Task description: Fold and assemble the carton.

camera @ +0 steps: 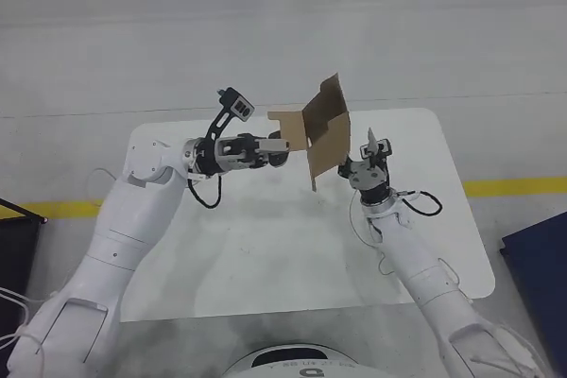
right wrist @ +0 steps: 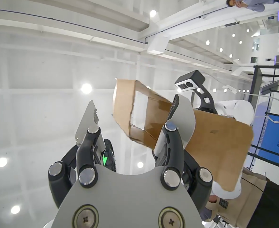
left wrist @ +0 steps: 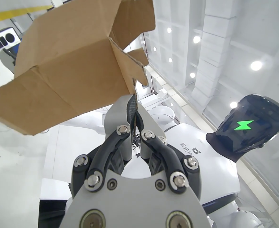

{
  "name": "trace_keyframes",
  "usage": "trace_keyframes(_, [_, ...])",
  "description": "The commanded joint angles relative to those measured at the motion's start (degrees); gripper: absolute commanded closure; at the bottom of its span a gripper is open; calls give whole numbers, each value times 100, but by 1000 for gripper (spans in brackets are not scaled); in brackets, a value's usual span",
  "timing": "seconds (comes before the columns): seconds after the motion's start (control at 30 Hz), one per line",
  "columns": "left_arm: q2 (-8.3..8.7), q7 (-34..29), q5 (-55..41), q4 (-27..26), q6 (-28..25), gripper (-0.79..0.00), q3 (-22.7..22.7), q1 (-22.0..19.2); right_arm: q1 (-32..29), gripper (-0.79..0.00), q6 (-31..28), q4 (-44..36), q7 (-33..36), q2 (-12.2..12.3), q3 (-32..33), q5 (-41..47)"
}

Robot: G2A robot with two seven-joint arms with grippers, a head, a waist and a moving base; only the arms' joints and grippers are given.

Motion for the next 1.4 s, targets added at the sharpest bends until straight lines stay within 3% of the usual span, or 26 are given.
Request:
trace_keyframes(0.0, [-8,-14,0,4,-4,0,1,-3,36,-594,69,95,-10,-40,-43,54])
trace_keyframes(0.13, [-23,-35,2,30,36,0,15,3,9,-613,516,35,271,-147,-15,846])
trace_keyframes(0.4, [-60,-40,23,98,41,0,71,44,59,-603,826,6,632,-272,157,1484])
trace_keyframes(0.77, [-70,-52,95,112,141,0,27,127,79,-517,912,53,1065,-345,430,1452])
trace_keyframes(0.97, [-96,-103,90,95,261,0,97,144,109,-505,735,25,1335,-342,521,889])
trace_keyframes(1.13, [-122,-99,53,151,348,0,147,152,111,-483,794,-114,1447,-366,681,1005])
trace_keyframes(1.2, [-127,-106,45,174,337,0,144,176,112,-443,805,-140,1487,-371,744,1007])
trace_keyframes(1.27, [-129,-116,47,179,326,0,138,201,112,-323,807,-149,1502,-375,801,991])
trace_keyframes(1.37, [-130,-91,44,177,326,0,106,236,114,0,732,-132,1544,-375,875,835])
